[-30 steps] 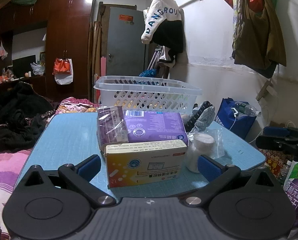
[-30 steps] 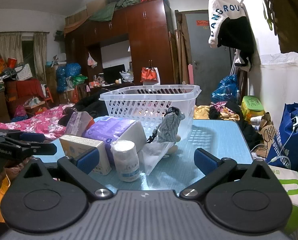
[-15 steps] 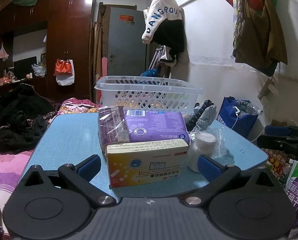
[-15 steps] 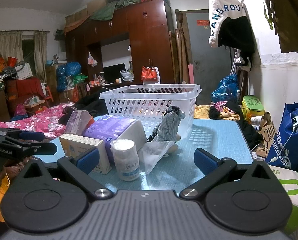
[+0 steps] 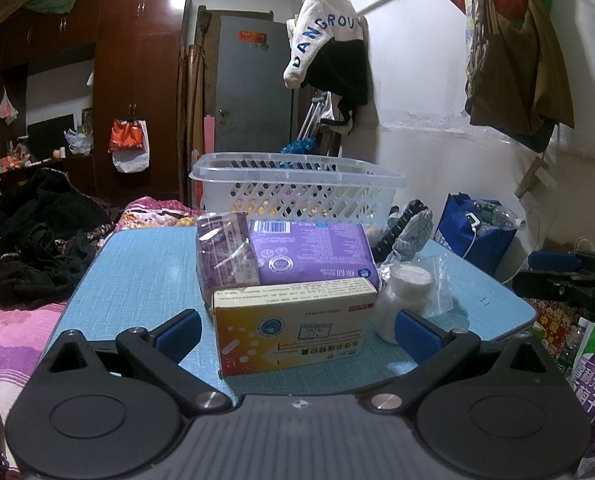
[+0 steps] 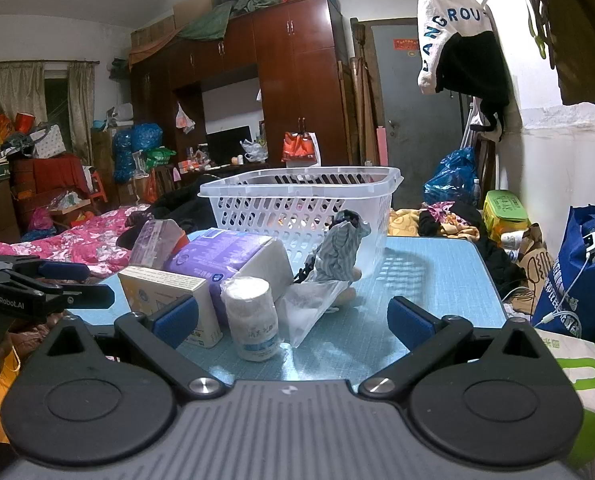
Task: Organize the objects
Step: 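Grasp the white pill bottle with the right tool while the left tool grasps the purple box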
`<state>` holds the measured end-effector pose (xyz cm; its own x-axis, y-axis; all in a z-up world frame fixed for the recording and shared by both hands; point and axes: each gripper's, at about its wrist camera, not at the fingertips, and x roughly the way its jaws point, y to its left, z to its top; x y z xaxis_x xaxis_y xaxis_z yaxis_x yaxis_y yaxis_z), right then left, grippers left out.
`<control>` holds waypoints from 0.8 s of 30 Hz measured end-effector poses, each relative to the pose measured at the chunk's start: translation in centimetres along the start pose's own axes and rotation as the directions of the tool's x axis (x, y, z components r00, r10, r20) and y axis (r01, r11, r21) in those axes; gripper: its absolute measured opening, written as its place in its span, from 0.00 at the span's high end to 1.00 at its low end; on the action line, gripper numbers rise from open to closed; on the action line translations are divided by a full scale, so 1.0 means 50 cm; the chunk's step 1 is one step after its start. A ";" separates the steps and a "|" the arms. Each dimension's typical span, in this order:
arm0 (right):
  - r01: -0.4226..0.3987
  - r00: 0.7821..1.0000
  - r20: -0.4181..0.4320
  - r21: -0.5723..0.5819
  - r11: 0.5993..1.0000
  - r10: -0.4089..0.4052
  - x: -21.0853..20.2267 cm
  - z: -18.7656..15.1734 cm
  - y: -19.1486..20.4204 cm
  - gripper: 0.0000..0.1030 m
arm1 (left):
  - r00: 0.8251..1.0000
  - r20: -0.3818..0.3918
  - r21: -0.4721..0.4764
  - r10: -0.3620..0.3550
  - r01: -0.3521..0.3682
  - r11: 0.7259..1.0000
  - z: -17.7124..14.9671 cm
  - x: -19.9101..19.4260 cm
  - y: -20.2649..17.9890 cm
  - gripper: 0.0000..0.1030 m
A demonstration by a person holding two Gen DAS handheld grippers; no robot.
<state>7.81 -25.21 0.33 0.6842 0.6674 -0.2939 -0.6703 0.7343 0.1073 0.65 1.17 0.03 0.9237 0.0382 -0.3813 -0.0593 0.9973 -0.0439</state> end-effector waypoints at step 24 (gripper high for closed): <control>-0.101 0.994 0.045 -0.050 0.994 0.103 0.081 -0.038 0.035 0.05 | 0.991 0.109 -0.014 0.078 -0.077 0.997 0.024 0.077 0.079 0.06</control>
<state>8.87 -21.45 -2.50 0.6234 0.7446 -0.2386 -0.7496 0.6559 0.0885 4.44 5.34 -0.49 0.9519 0.1228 -0.2806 -0.1360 0.9903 -0.0277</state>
